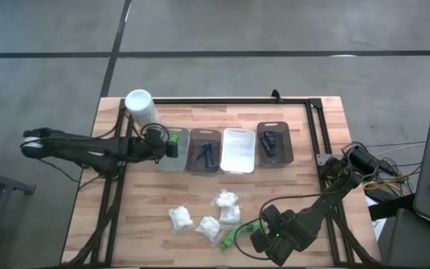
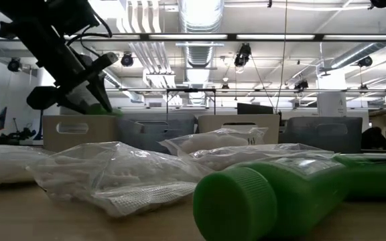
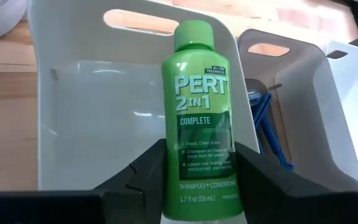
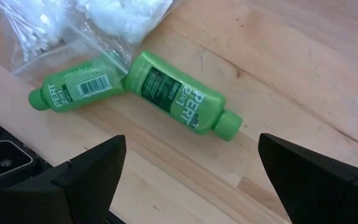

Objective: Pick & Place Travel size toiletries
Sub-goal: Put the green shampoo into the gray bin, then put the white cotton pack into the white bin

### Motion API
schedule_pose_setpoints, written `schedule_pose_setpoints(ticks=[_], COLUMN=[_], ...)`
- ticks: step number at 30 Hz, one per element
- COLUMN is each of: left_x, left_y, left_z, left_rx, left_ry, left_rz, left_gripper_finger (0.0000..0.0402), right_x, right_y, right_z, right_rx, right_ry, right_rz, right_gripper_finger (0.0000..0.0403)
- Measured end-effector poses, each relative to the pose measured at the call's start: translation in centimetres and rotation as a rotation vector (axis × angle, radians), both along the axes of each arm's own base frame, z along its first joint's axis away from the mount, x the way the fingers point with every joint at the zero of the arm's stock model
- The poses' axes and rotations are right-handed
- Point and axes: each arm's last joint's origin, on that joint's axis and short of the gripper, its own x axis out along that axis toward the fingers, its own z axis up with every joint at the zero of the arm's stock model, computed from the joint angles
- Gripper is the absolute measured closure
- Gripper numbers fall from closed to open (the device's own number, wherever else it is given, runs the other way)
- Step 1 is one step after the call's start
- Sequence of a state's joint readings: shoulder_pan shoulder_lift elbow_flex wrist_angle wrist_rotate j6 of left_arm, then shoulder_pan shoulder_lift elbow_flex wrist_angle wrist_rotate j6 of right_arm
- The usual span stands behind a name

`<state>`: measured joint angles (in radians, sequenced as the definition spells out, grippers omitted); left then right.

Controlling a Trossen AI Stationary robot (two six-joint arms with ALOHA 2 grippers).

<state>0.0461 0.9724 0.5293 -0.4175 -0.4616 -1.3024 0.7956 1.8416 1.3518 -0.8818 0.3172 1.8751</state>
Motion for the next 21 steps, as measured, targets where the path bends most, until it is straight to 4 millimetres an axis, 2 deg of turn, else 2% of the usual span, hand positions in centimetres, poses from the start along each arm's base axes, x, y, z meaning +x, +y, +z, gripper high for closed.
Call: schedule_pose_setpoints(ticks=[8,12,17,21], left_x=[0.1,0.4,1.1,1.9], left_y=[-0.3,-0.6,-1.8,-3.7], left_z=[0.0,0.9,4.1,7.3], left_rx=[-0.046,-0.033,0.067,0.197], left_ry=[-0.004,-0.013,-0.066,-0.122], left_rz=[-0.057,-0.106,-0.275,-0.643], left_gripper_finger=[0.0174,0.0152,0.0144,0.0149], right_x=[0.0,0.0,0.0,0.0], right_y=[0.0,0.0,0.0,0.0], right_z=[0.0,0.0,0.0,0.0], right_rx=[-0.004,-0.015,-0.024,-0.039], right_ry=[0.003,0.008,0.015,0.018], right_rz=[0.016,0.049,0.085,0.128], right_gripper_finger=[0.0039,0.0039,0.0039,0.0039])
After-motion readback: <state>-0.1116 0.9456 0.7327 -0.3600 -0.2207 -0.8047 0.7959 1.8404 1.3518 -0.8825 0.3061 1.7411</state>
